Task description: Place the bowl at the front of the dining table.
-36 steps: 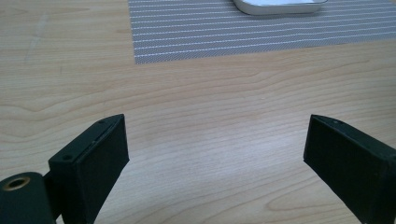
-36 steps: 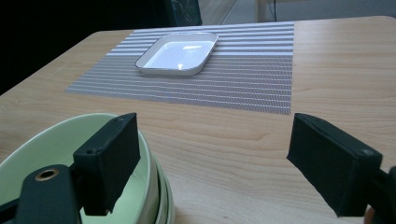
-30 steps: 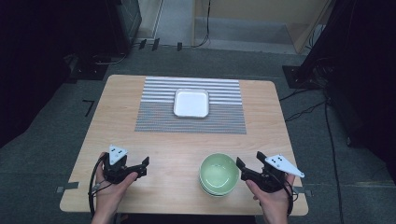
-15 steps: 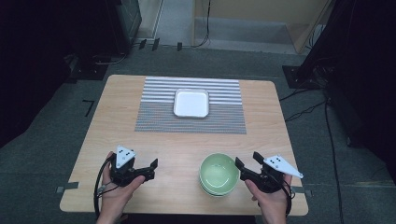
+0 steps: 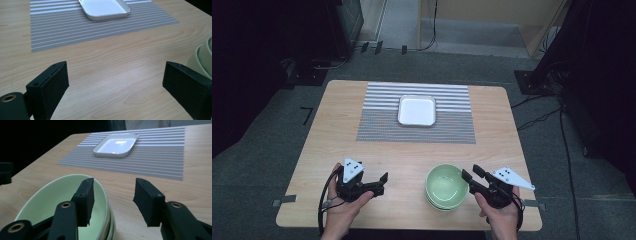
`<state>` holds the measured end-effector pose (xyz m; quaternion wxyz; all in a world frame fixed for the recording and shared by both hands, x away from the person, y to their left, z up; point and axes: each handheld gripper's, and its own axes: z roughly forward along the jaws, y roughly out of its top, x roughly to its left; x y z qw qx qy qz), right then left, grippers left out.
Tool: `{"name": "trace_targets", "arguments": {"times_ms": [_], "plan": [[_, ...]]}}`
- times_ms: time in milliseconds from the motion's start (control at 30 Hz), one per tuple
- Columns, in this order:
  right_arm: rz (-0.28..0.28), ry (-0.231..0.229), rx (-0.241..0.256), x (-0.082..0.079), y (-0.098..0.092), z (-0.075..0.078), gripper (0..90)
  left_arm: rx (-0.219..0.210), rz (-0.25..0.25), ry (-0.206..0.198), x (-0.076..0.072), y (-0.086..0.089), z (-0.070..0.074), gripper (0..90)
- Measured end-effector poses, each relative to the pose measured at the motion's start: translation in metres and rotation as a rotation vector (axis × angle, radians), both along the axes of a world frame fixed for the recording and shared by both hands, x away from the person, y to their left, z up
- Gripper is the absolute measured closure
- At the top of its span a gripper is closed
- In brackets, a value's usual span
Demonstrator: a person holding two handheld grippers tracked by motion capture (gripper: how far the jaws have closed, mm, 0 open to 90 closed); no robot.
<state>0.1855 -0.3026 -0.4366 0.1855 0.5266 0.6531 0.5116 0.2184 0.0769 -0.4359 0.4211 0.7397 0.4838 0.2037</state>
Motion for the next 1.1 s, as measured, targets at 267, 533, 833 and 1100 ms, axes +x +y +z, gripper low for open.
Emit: {"name": "trace_targets", "arguments": {"times_ms": [267, 533, 833, 1100], "plan": [[0.045, -0.008, 0.024, 0.002, 0.001, 0.005, 53.0, 0.007, -0.044, -0.011, -0.008, -0.021, 0.004, 6.3], [0.081, -0.015, -0.003, 0.013, 0.008, 0.003, 49.8, 0.008, -0.082, -0.012, -0.013, -0.044, 0.006, 6.3], [0.086, -0.012, -0.009, 0.026, 0.013, 0.012, 54.2, -0.025, -0.117, -0.042, -0.006, -0.067, 0.014, 6.4], [0.117, -0.014, 0.028, 0.025, 0.011, 0.005, 58.8, -0.046, -0.142, -0.046, -0.003, -0.077, 0.012, 6.4]]}}
